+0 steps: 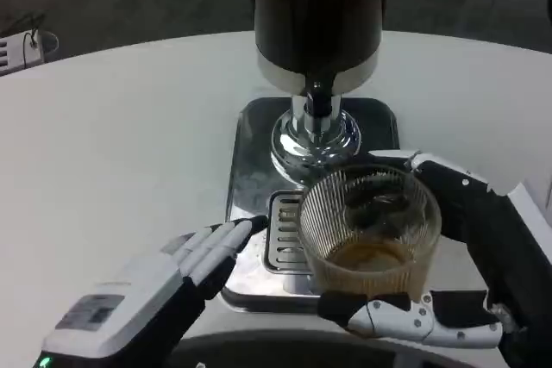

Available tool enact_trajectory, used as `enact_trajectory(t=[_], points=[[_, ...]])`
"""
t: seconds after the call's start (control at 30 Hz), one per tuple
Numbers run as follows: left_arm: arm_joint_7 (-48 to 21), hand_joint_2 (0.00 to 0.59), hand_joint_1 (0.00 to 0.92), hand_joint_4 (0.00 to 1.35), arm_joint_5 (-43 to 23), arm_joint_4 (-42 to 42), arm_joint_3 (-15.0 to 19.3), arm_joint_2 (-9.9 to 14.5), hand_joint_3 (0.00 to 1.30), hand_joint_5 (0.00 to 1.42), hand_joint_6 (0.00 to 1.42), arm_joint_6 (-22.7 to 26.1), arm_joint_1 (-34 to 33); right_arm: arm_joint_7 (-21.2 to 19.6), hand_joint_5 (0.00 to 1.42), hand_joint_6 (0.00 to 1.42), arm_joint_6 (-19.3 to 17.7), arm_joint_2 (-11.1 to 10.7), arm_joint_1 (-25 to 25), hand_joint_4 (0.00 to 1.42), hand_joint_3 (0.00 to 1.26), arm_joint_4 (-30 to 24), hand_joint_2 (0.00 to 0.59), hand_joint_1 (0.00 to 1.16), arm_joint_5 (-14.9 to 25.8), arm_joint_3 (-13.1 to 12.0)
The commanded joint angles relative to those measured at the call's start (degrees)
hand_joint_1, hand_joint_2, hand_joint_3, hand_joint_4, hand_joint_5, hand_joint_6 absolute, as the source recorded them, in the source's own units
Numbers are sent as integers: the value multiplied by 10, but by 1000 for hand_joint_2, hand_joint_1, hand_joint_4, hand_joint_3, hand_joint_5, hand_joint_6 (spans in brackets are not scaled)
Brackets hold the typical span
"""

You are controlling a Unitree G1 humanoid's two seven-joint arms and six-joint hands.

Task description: Grasp the cup under the faucet to collect the drink, then remove the cup.

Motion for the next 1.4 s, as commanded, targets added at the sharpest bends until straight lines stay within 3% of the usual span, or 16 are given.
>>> enact_trajectory(t=[0.03,0.7,1.4], points=[[8,75,0,0,9,-10,2,-3,0,0,0,2,9,2,1343,1424,-33,2,12,1253,1029,-33,145,1004,8,1],[9,75,0,0,24,-32,6,-9,0,0,0,5,35,6,1343,1424,-55,-4,60,1253,1029,-56,128,1006,5,-6],[8,69,0,0,28,-30,6,-13,0,0,0,15,40,11,1343,1424,-54,-2,75,1253,1019,-69,127,1006,4,-6]])
